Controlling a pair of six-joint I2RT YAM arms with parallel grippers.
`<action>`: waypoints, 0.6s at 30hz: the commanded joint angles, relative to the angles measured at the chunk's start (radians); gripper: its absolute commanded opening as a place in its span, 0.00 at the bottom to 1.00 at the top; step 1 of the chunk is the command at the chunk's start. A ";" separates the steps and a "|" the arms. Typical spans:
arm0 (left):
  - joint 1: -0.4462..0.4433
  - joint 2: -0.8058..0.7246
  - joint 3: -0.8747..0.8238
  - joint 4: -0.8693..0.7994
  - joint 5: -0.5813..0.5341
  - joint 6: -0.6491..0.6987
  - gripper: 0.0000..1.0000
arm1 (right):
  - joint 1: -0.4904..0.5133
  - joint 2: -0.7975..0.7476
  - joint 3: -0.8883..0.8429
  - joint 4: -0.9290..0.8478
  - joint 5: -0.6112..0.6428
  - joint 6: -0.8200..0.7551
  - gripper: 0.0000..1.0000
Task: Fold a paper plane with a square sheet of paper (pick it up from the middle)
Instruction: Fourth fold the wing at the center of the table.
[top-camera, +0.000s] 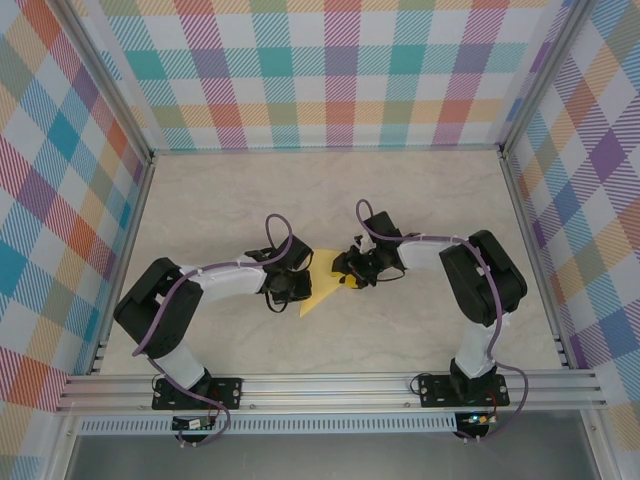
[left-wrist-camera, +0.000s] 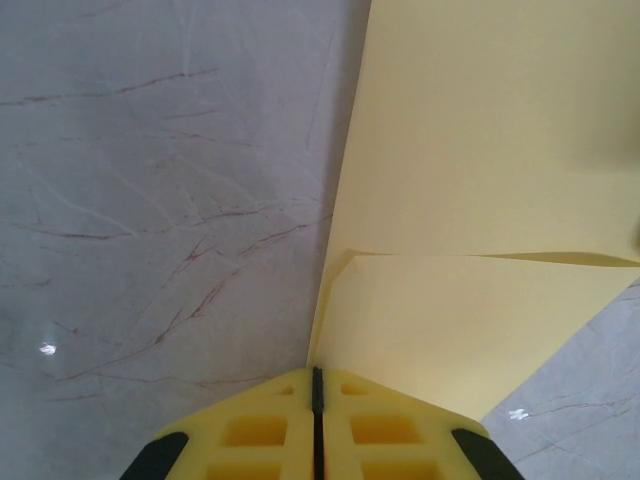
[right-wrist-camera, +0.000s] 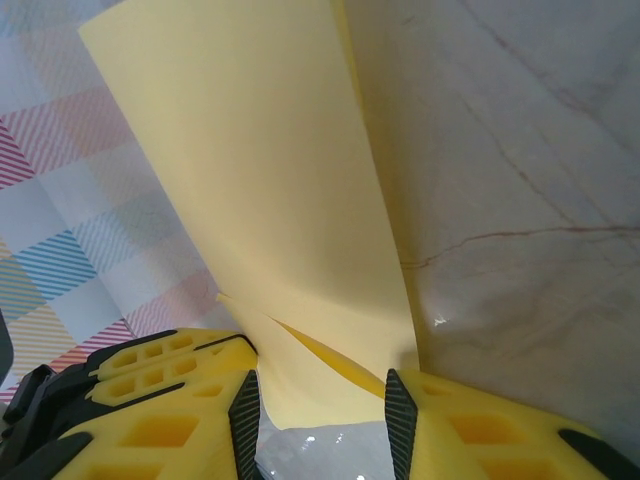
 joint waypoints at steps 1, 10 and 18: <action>0.010 0.005 -0.033 -0.018 -0.021 0.006 0.08 | 0.006 -0.020 0.021 -0.002 -0.004 0.002 0.40; 0.037 -0.023 -0.096 0.086 0.039 -0.046 0.08 | 0.005 -0.070 -0.004 -0.147 0.144 0.011 0.42; 0.056 -0.017 -0.125 0.117 0.074 -0.057 0.08 | 0.009 0.001 0.015 -0.050 0.026 0.039 0.42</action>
